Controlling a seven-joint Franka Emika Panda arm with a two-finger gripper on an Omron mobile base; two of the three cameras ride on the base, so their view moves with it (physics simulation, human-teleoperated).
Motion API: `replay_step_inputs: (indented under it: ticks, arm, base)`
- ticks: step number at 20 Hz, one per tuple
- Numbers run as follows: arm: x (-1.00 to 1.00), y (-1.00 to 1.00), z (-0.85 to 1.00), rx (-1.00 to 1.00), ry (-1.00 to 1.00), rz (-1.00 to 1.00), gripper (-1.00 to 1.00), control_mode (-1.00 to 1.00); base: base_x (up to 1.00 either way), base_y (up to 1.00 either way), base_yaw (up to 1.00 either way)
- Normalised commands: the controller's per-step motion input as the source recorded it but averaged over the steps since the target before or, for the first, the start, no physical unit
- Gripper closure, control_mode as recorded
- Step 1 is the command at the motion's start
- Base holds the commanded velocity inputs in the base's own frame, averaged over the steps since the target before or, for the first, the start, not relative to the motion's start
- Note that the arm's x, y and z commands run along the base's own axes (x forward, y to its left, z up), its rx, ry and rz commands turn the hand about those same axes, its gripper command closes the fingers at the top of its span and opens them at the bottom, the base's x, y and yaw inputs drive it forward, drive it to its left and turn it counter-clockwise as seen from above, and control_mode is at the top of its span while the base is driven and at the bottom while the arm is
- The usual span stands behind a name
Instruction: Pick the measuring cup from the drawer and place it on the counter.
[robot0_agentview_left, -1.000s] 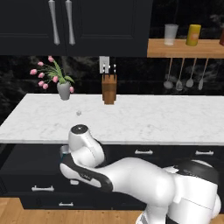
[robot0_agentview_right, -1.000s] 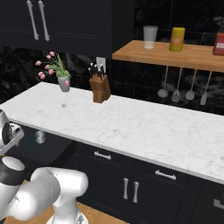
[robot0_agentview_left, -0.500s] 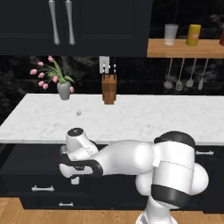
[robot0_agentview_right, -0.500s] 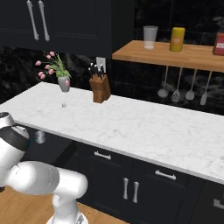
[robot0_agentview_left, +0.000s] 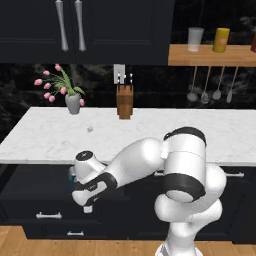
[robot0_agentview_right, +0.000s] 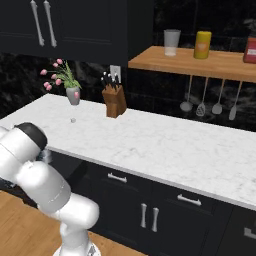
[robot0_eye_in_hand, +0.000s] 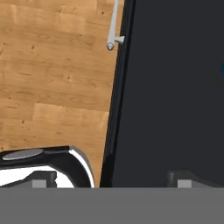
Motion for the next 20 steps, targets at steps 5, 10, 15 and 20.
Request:
replay_step_inputs:
  ticks: [5, 10, 15, 20]
  arm:
    - [0.12, 0.00, -0.40, -0.03, 0.00, 0.06, -1.00, -1.00]
    - [-0.07, -0.07, -0.30, -0.05, 0.02, 0.05, -1.00, -1.00]
    - [-0.90, -0.53, -0.10, -0.01, 0.00, 0.11, -1.00, -1.00]
    - [-1.00, -0.60, 0.00, -0.01, -0.06, 0.17, -1.00, -1.00]
  base:
    - [0.00, 0.00, 0.00]
    - [0.00, 0.00, 0.00]
    - [0.00, 0.00, 0.00]
    - [0.00, 0.00, 0.00]
